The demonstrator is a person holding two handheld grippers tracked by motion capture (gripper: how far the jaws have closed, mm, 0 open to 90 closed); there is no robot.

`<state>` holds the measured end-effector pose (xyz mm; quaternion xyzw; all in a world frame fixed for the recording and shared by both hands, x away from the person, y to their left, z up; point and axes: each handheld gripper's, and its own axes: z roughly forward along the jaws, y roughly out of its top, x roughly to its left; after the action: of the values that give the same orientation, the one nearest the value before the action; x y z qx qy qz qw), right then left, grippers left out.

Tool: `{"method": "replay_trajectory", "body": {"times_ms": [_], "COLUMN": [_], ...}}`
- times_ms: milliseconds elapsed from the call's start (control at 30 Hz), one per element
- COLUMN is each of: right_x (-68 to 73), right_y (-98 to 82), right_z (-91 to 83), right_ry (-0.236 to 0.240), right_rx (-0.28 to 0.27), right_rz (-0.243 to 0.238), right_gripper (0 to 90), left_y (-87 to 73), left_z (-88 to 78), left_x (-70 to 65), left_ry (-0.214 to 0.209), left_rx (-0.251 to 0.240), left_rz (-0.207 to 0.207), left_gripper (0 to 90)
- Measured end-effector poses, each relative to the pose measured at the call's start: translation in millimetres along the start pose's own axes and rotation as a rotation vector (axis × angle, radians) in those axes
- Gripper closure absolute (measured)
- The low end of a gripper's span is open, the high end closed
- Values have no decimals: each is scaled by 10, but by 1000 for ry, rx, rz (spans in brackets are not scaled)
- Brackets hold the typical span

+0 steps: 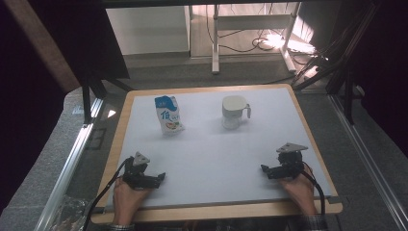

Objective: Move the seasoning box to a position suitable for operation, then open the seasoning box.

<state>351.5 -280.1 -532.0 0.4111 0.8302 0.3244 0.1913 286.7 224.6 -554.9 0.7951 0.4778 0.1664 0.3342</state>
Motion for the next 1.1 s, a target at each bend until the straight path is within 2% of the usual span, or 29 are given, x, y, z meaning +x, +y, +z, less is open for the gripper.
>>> {"method": "replay_trajectory", "body": {"times_ms": [733,833,867,1100], "right_x": [1,3,12,34], "right_y": [6,21,36,101], "right_z": [-3,-7,-19,-17], "right_ry": [0,-2,1,24], "right_rx": [3,15,21,17], "right_rz": [1,4,-1,-3], "right_gripper": [3,15,53,96], "left_y": [-7,-8,-7,-7], "left_z": [0,0,0,0], "left_x": [8,8,7,7], "left_ry": [-6,-6,-5,-5], "left_rx": [-7,-6,-6,-6], "left_rz": [-4,-4,-4,-4], "left_gripper": [20,20,20,20]}}
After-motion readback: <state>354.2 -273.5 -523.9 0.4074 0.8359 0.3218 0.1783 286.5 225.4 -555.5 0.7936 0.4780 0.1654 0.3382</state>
